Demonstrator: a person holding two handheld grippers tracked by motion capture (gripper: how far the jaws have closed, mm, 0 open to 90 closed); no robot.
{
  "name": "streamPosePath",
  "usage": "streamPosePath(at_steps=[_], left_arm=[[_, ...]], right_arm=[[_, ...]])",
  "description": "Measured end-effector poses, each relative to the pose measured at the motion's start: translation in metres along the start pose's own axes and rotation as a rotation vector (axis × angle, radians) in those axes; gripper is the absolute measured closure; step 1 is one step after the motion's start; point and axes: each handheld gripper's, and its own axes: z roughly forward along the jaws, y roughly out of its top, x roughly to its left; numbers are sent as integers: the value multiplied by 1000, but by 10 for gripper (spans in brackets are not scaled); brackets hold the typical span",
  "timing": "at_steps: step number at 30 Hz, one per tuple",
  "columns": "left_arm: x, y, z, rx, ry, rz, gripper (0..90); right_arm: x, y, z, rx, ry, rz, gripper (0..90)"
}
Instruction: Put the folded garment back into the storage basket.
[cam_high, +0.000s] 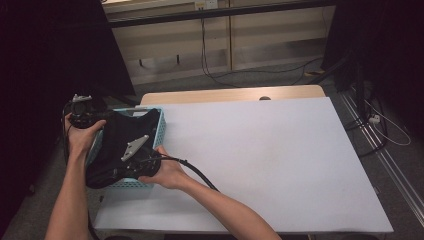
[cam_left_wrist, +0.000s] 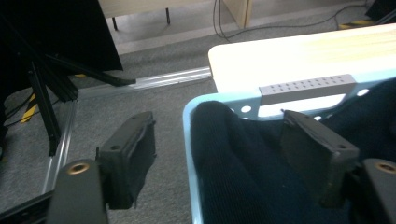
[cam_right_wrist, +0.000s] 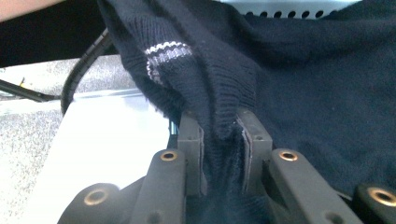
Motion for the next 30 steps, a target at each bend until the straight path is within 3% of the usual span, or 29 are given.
streamPosePath(at_steps=[2,3,8,9,16,24,30], left_arm=[[0,-1,-4,-2,2,11,226],[1,-3,-11,-42,-6,-7,225],[5,-10,-19,-65,5,-15,207],[6,-15,-22,-75,-5,-36,197],[4,-26,-32,-103,-20,-30,181],[-6,-38,-50,-121,-28,-2,174],[-21,-47,-64,-117,-39,35,174]], right_arm=[[1,-1,0,7,1,-2,745],[1,-1,-1,9,-2,-6,745],[-2,-4,-1,1,8,16,718],[-2,-4,-2,-2,8,21,705],[-7,-6,-8,-37,9,58,574],[-9,-11,-27,-92,6,80,464],[-5,-19,-43,-122,-1,80,430]])
